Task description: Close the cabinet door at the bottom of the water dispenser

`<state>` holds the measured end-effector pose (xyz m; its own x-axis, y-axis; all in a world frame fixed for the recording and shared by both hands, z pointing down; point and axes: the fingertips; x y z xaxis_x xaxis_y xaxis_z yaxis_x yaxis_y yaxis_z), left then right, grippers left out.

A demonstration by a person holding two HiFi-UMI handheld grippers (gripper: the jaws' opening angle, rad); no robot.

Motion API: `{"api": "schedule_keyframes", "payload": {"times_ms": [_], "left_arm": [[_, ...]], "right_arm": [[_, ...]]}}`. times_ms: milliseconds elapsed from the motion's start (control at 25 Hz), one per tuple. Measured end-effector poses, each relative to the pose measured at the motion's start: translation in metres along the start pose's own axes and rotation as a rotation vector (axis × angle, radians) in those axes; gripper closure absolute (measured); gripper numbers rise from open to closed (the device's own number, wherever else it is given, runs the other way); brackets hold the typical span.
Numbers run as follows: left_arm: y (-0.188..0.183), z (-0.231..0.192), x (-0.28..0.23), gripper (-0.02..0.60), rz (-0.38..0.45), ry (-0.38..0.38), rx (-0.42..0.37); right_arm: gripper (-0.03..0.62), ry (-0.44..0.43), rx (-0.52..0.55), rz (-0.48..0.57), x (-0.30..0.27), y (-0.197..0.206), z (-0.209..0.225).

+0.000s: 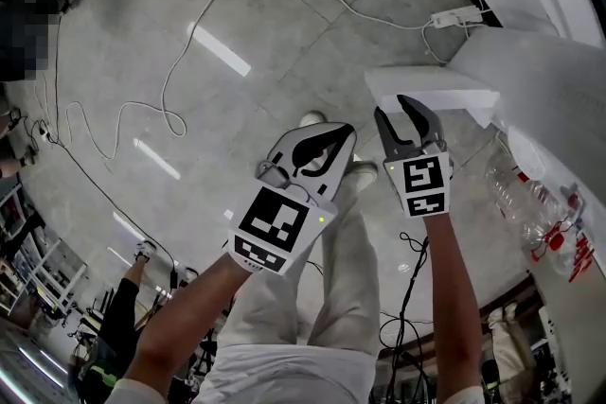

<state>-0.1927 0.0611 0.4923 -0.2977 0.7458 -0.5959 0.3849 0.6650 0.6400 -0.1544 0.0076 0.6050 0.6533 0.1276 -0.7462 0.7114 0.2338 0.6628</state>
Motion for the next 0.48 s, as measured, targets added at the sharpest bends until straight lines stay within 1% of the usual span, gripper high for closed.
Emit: {"api": "schedule_keyframes", "payload": {"times_ms": [120, 280, 480], "left_arm": [[-0.001, -0.002, 0.002, 0.577, 0.004, 0.003, 0.001], [0.004, -0.006, 0.003, 0.577, 0.0, 0.001, 0.008], [0.009, -0.004, 0.0, 0.577, -0.014, 0.007, 0.007]], "right_arm": [[0.418, -0.064, 0.085, -0.039, -0.006, 0.006, 0.0], [0.418, -0.128, 0.216, -0.092, -0.014, 0.017, -0.006], [0.418, -0.184, 0.304, -0.133, -0.022, 0.027, -0.014]]}}
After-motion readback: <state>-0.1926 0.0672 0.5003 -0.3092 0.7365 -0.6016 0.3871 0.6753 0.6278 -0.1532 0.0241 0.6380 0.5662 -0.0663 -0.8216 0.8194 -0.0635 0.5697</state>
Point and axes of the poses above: the fingertips, and each gripper's own axes: x backward along the fingers, z to its right, y out of its underside, and after that the axes turned 5 degrees about y, right-handed
